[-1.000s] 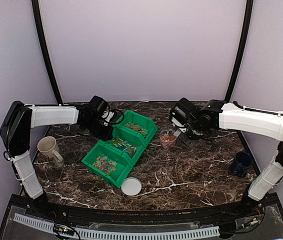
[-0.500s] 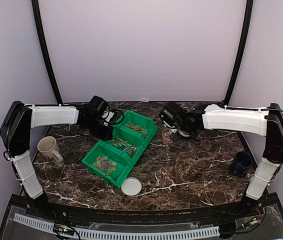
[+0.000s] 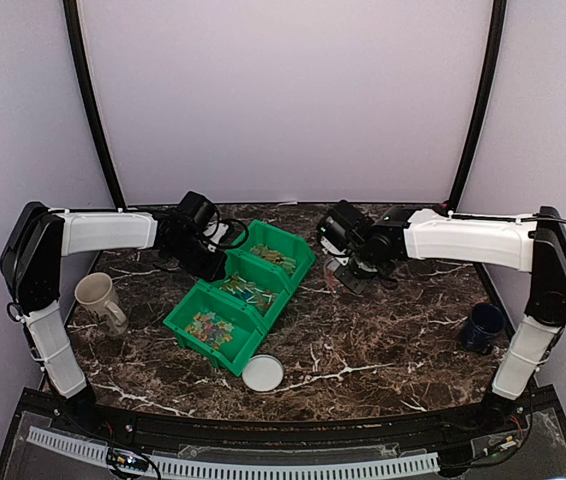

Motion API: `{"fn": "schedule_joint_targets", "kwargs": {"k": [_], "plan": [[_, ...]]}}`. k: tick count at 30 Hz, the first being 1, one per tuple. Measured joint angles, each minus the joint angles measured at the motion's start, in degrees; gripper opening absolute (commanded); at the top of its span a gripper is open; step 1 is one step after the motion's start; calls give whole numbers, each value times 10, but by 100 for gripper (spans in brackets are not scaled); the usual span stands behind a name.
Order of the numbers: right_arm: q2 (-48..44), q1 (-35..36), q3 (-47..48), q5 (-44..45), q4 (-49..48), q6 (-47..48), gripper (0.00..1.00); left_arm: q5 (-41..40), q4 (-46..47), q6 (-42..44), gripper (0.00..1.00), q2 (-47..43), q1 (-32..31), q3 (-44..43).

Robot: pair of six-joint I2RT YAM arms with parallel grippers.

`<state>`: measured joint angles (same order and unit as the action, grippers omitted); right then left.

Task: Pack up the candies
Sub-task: Place the fake candies in the packing bottle.

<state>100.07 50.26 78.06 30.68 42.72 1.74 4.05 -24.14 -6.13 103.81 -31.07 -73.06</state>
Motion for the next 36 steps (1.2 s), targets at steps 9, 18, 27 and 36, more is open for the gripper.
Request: {"fn": "schedule_joint_targets", "kwargs": {"k": [9,18,27,36], "plan": [[9,0,6,-4,2,1,0,0,0,0,0,0,0,0],[14,0,24,-9,24,0,0,0,0,0,0,0,0,0],[-23,0,75,-24,27,15,0,15,0,1,0,0,0,0],[-19,4,123,-54,48,41,0,31,-5,39,0,0,0,-2]]}}
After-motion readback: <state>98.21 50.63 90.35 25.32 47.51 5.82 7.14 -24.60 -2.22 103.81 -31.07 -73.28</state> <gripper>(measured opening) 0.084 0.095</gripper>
